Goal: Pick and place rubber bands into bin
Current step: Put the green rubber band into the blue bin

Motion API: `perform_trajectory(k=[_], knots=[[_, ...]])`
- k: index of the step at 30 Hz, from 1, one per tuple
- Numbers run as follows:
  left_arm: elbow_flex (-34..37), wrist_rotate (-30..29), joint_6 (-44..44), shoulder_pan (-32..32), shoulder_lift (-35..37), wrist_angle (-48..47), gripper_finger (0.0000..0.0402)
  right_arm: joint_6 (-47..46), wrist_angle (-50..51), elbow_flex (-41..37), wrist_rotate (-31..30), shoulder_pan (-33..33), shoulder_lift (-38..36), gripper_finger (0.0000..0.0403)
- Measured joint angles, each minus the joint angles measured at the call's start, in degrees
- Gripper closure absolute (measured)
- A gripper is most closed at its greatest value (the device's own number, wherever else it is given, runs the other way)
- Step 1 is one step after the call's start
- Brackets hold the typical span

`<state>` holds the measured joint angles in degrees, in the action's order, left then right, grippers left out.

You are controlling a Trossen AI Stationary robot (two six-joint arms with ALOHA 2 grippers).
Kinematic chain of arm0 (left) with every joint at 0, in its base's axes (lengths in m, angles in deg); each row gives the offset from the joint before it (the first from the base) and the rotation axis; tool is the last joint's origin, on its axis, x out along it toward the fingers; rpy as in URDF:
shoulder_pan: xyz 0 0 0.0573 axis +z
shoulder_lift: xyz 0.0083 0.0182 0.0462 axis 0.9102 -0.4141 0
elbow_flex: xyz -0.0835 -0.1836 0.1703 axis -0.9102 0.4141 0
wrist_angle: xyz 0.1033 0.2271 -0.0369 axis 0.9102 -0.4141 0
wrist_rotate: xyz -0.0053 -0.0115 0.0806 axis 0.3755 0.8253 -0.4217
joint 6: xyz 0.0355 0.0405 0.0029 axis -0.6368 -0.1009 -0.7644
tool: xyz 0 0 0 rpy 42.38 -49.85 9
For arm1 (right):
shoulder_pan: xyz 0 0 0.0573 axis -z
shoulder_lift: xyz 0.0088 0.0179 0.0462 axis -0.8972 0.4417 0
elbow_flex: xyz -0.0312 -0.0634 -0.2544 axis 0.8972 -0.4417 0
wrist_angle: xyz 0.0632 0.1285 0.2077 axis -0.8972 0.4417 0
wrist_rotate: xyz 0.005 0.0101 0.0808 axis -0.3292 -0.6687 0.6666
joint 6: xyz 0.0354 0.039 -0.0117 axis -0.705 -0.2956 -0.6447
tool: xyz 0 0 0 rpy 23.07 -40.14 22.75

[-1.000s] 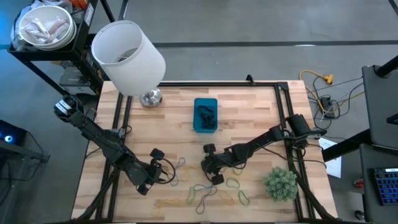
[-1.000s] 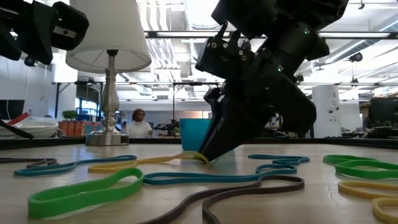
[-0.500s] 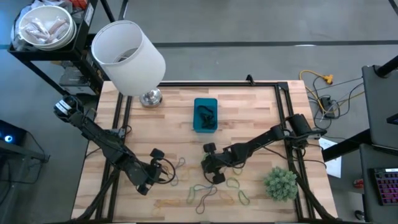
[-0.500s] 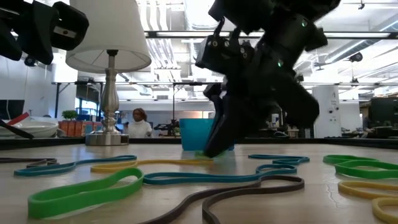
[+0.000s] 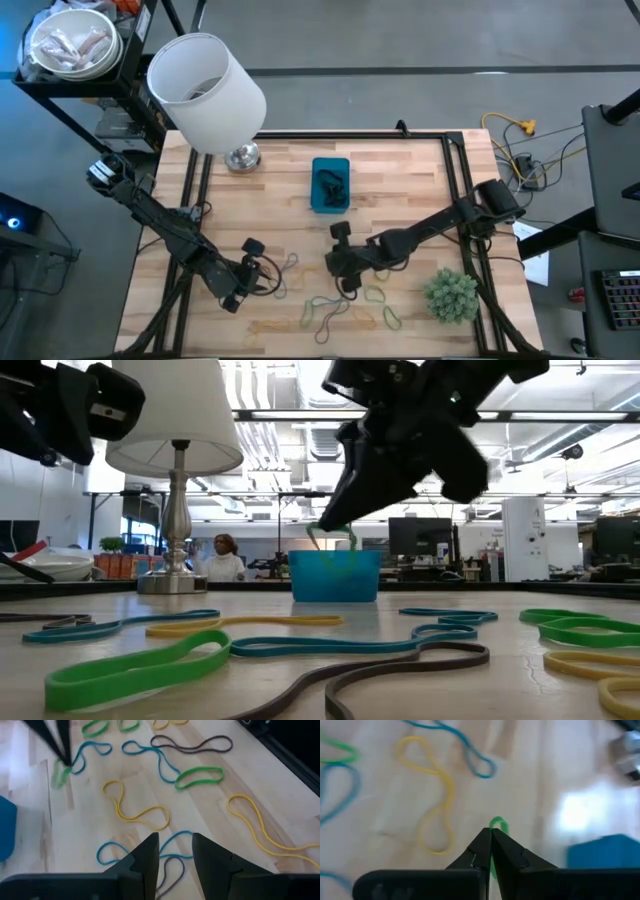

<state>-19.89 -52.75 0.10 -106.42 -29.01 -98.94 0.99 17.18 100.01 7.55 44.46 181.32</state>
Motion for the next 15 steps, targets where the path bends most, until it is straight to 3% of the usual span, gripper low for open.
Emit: perform_trajectory(k=[8, 15], knots=[[0.02, -0.02, -0.32, 0.00, 0.00, 0.82, 0.0300, 6.58, -0.17, 2.18, -12.03, 3.45, -0.38, 0.0394], [0.02, 0.00, -0.30, 0.00, 0.00, 0.82, 0.0300, 9.66, -0.31, 4.73, -13.65, 10.24, -0.38, 0.0394]])
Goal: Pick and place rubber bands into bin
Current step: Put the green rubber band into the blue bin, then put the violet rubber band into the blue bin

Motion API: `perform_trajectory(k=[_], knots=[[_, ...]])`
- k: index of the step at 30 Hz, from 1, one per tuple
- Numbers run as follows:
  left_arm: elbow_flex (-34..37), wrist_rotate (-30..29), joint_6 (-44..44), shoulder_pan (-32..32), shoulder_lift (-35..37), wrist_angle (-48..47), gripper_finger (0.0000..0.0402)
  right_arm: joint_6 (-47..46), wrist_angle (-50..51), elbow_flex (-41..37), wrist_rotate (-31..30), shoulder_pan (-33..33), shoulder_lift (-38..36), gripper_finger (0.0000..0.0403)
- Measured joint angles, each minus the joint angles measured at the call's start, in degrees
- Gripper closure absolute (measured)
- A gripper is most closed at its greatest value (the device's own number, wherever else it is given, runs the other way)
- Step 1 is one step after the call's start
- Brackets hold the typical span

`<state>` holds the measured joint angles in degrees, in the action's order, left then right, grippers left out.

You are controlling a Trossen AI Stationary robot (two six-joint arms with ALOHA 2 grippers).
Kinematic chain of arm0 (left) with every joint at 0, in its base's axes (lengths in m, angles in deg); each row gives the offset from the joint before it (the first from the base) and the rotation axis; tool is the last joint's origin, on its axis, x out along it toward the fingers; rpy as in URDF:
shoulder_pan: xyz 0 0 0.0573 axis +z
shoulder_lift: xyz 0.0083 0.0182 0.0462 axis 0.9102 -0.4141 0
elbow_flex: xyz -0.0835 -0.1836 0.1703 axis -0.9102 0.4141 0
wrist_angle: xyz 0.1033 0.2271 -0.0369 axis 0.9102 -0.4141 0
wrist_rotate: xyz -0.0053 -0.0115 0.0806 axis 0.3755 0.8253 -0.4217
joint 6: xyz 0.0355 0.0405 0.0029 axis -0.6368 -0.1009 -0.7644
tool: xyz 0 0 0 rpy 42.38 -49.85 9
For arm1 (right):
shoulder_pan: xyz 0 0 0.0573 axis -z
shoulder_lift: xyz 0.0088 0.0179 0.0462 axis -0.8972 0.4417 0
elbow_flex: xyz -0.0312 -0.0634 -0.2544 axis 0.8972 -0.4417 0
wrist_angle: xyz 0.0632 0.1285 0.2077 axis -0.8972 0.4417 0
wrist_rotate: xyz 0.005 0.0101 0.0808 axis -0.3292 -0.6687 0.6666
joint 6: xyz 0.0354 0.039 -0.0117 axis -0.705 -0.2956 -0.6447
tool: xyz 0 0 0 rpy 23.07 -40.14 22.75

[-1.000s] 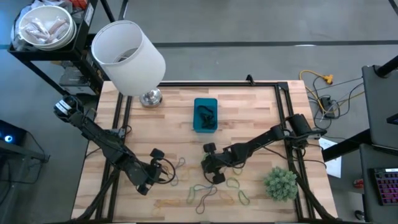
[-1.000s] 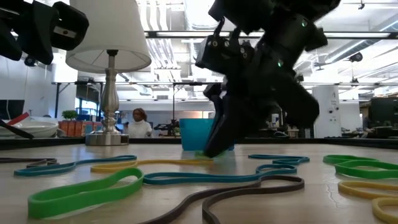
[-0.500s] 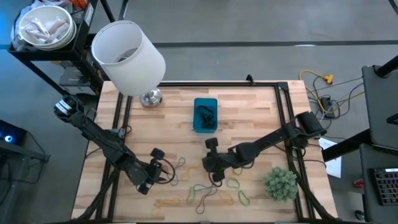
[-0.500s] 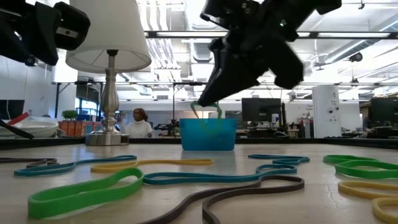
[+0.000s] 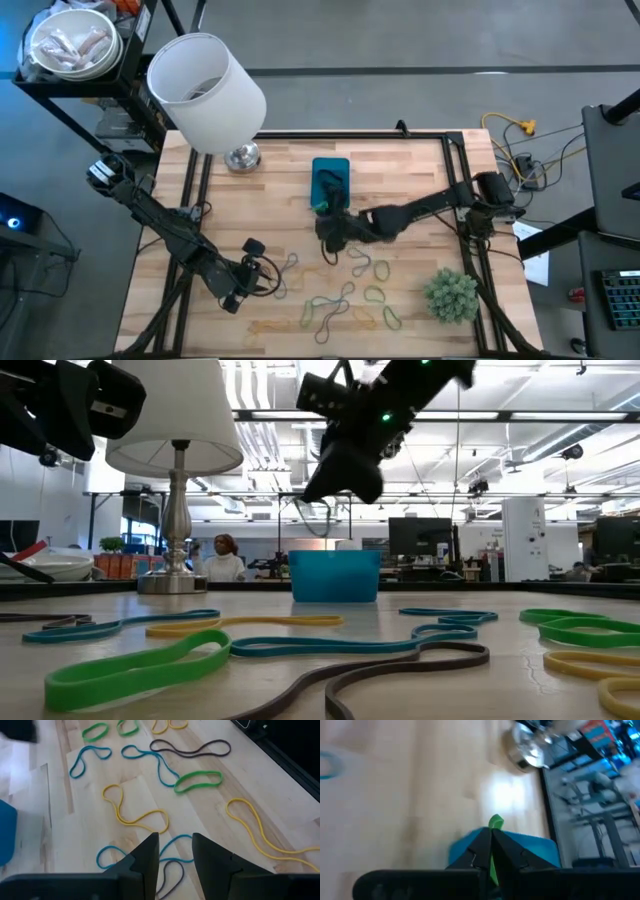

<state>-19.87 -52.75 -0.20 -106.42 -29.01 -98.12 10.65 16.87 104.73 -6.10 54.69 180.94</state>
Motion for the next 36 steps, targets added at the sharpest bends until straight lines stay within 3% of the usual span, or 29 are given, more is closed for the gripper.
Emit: perform_trajectory(k=[6, 14, 23, 36], knots=[[-0.02, -0.02, 0.02, 0.00, 0.00, 0.06, 0.0300, -2.59, 0.36, -0.07, 1.06, 7.04, 0.00, 0.0394], [0.00, -0.02, 0.04, 0.00, 0.00, 0.07, 0.0300, -10.39, 1.58, -1.51, 15.16, 15.03, 0.13, 0.0394], [0.00, 0.00, 0.07, 0.00, 0.00, 0.07, 0.0300, -13.73, 3.15, -1.60, 15.78, 16.36, 0.15, 0.0383], [0.35, -0.63, 0.32, 0.00, 0.00, 0.16, 0.0300, -13.44, 3.21, -1.47, 15.69, 16.04, 0.07, 0.0289]])
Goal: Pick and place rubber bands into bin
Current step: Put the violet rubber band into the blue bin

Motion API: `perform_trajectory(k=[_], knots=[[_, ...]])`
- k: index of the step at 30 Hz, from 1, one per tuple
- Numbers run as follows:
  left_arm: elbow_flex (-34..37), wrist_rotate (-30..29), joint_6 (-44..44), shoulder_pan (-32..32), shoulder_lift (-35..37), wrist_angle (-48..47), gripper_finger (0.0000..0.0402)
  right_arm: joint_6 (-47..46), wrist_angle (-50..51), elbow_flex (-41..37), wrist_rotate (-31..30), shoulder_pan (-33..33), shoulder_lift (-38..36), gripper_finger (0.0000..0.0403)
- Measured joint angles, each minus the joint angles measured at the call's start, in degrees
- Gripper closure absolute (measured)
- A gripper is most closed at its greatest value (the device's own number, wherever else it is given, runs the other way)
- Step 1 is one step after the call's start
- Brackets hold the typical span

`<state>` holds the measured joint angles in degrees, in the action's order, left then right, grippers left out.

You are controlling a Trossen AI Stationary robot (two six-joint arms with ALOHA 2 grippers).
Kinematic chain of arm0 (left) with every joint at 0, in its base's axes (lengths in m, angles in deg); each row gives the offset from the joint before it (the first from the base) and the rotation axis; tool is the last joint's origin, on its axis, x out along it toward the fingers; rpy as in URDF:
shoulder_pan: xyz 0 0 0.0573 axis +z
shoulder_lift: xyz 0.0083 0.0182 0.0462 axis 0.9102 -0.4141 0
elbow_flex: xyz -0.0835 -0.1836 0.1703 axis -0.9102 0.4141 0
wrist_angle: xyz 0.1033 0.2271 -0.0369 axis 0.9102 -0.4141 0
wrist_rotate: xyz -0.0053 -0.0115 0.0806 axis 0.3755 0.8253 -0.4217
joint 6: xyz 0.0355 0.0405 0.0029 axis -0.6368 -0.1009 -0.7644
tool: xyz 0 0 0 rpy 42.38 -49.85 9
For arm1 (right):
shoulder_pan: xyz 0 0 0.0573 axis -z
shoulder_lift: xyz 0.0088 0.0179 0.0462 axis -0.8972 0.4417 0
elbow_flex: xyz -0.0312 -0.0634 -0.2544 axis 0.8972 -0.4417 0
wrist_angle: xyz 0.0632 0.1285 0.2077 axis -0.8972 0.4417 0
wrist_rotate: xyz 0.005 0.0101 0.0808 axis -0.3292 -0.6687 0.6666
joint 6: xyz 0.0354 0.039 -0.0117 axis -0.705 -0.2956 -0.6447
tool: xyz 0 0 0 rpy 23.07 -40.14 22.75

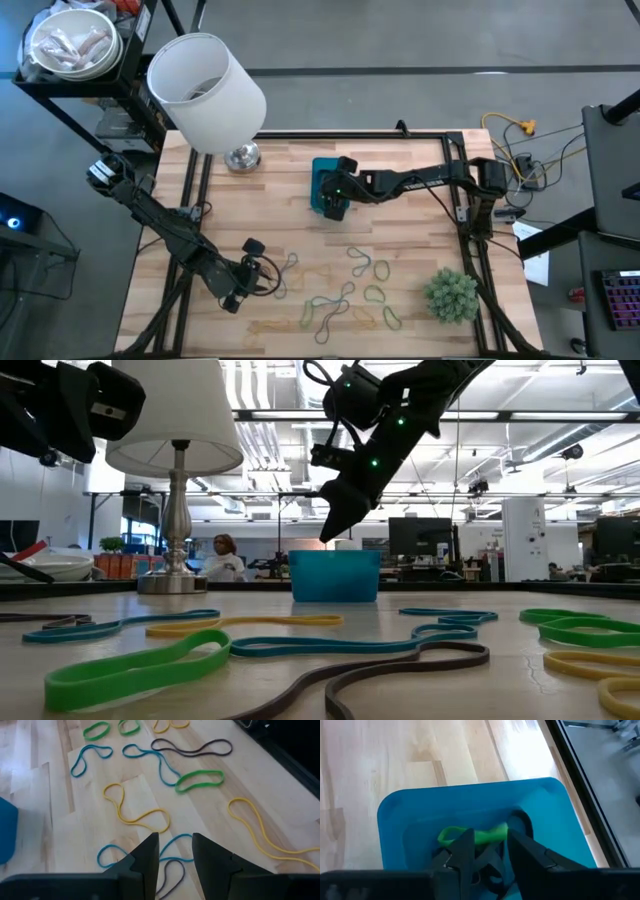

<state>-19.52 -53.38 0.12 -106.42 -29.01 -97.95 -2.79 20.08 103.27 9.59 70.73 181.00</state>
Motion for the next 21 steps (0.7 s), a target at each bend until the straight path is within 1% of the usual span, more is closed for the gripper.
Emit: perform_trajectory(k=[2, 5, 9, 15, 18, 21], knots=[[0.45, -1.64, 0.01, -0.02, 0.00, -0.13, 0.0300, 0.89, 0.05, 0.00, 0.00, -0.44, -0.34, 0.0281], [1.31, -6.00, 0.28, -0.04, 0.00, -0.28, 0.0300, 1.25, 1.00, 0.02, 0.00, -1.75, -1.91, 0.0275], [2.37, -9.47, 0.57, 0.31, 0.00, -0.20, 0.0300, 0.53, 5.09, 0.04, -0.03, -5.21, -4.77, 0.0277], [4.45, -9.25, 4.83, 2.05, 0.00, -0.88, 0.0300, -3.30, 10.68, -0.03, -0.03, -13.27, -8.31, 0.0285], [5.99, -6.52, 5.80, 2.58, -0.03, -1.13, 0.0300, -3.08, 10.73, -0.11, -0.02, -17.79, -8.51, 0.0289], [6.21, -6.04, 9.65, 3.22, -0.04, -3.70, 0.0300, -2.03, 10.71, -0.13, 0.00, -21.89, -8.55, 0.0292]])
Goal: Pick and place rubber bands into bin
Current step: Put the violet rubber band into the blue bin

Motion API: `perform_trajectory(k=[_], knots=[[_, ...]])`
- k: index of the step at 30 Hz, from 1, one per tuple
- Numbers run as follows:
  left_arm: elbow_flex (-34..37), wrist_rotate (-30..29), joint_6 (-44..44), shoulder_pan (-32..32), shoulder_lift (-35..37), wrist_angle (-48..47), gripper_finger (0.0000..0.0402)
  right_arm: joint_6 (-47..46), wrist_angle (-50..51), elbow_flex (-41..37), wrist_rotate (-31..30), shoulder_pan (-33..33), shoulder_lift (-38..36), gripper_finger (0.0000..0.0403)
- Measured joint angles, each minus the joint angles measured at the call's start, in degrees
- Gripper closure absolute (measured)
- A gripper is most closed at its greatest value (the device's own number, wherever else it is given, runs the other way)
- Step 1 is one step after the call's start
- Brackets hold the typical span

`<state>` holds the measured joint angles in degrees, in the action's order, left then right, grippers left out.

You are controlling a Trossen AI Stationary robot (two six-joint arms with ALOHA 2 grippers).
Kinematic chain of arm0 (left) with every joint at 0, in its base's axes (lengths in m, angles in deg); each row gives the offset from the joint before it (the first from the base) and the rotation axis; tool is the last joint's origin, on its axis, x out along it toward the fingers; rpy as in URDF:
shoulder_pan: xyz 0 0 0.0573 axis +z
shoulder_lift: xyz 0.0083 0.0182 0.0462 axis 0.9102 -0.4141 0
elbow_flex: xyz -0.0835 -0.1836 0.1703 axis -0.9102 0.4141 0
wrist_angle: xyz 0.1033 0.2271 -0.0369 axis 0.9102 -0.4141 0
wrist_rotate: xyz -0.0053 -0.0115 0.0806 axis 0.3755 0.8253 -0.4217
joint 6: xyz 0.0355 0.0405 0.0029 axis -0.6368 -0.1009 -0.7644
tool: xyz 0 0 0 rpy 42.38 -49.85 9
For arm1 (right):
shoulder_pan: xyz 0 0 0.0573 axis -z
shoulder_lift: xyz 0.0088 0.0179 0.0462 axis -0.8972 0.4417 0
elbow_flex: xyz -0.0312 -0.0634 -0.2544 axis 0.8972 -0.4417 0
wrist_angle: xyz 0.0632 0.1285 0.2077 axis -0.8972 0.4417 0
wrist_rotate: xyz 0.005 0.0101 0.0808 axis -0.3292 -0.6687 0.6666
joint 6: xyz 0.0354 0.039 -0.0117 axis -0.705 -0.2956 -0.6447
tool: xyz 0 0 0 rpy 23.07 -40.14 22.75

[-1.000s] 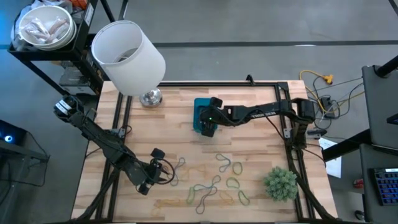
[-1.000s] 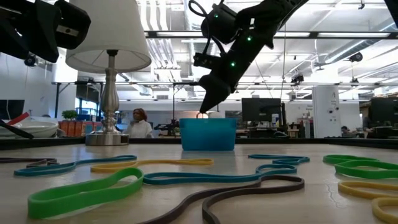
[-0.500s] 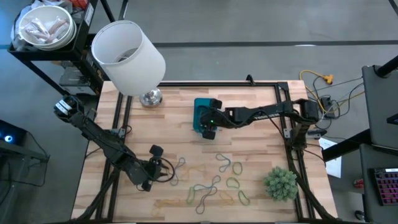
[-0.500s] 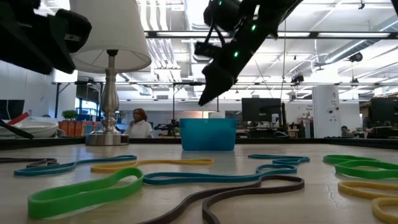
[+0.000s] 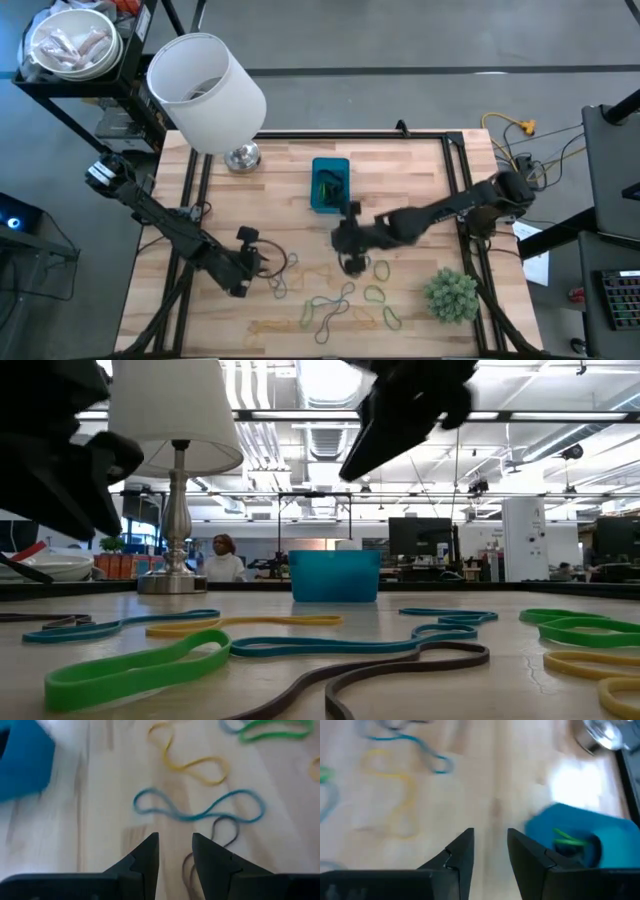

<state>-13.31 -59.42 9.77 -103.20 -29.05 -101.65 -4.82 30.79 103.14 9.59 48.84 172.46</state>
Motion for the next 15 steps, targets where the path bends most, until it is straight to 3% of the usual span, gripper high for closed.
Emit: perform_trajectory(k=[7, 15], knots=[[2.22, 1.55, 5.65, 1.53, 0.02, -3.00, 0.0300, 0.23, -0.64, 0.02, -0.52, -6.37, 0.00, 0.0304], [4.26, 6.58, 10.94, 3.32, 0.02, -2.09, 0.0300, 0.20, -1.03, 0.70, -0.59, -8.34, -0.09, 0.0319]])
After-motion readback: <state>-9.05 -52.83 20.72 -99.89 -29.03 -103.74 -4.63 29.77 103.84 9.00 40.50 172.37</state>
